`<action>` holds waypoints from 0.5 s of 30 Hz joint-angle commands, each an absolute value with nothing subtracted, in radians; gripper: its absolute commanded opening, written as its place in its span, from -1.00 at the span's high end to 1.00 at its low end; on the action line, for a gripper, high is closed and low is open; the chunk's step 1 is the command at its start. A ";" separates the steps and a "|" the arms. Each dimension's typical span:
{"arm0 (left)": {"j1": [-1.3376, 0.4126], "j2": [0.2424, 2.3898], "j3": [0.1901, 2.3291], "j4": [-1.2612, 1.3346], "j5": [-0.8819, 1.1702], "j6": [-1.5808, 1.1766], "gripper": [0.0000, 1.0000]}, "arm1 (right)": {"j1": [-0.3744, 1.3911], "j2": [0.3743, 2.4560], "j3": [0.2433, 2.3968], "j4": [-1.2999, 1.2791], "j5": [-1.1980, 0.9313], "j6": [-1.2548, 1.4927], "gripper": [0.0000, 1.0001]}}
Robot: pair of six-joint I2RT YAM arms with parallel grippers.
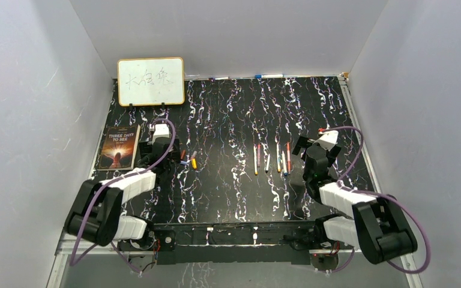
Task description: Open the pen caps
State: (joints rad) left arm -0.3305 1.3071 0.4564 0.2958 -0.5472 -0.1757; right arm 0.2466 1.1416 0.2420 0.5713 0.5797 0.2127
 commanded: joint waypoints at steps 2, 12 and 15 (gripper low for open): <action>-0.260 1.428 0.424 0.602 -0.507 -0.053 -0.97 | 0.199 1.274 0.237 0.853 0.599 0.186 -0.96; -0.153 1.632 0.450 0.846 -0.356 0.065 -0.97 | 0.155 1.464 0.316 0.927 0.606 0.134 -0.96; -0.106 1.691 0.464 0.905 -0.294 0.051 -0.97 | 0.142 1.506 0.246 1.145 0.584 0.107 -0.96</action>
State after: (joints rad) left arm -0.1703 1.6215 0.4335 0.8120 -0.4049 0.0174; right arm 0.1600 1.4715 0.2737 0.8513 0.5770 0.1612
